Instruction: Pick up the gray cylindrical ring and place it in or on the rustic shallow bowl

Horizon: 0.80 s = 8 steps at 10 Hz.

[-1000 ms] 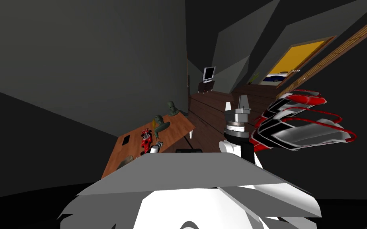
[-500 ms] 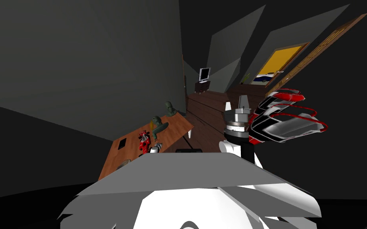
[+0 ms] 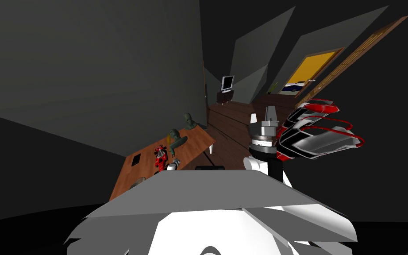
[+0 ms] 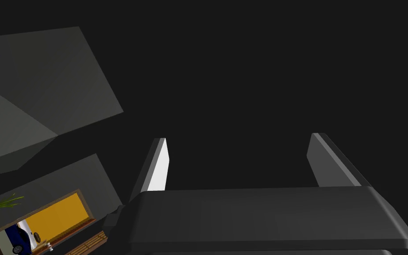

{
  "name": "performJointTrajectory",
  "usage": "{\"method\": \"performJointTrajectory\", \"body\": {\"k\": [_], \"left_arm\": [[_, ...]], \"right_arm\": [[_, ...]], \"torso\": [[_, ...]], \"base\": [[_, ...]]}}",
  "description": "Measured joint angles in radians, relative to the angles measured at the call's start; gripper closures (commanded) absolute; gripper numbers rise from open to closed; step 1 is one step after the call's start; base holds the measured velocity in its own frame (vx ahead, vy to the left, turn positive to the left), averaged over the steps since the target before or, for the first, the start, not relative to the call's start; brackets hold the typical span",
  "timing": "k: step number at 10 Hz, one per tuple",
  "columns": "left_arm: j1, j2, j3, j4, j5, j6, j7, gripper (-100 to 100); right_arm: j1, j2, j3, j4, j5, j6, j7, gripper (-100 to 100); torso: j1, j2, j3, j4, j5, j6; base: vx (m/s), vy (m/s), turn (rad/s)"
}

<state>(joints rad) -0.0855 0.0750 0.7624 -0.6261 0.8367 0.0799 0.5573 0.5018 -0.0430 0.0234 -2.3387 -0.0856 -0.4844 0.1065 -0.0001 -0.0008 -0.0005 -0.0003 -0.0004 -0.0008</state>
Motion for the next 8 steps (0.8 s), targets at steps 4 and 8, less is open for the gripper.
{"method": "performJointTrajectory", "body": {"k": [4, 8], "left_arm": [[-0.001, 0.004, 0.011, -0.025, -0.055, 0.033, 0.037, 100], [-0.005, 0.057, -0.165, 0.033, 0.036, -0.01, 0.079, 100]], "right_arm": [[0.0, 0.0, 0.0, 0.0, 0.0, 0.0, 0.0, 0], [0.0, 0.0, 0.0, 0.0, 0.0, 0.0, 0.0, 0]], "torso": [[-0.002, -0.002, -0.001, 0.0, -0.001, 0.0], [-0.002, -0.001, -0.001, 0.0, 0.0, 0.001]], "base": [[0.027, -0.025, 0.169], [0.014, -0.013, 0.084]]}}
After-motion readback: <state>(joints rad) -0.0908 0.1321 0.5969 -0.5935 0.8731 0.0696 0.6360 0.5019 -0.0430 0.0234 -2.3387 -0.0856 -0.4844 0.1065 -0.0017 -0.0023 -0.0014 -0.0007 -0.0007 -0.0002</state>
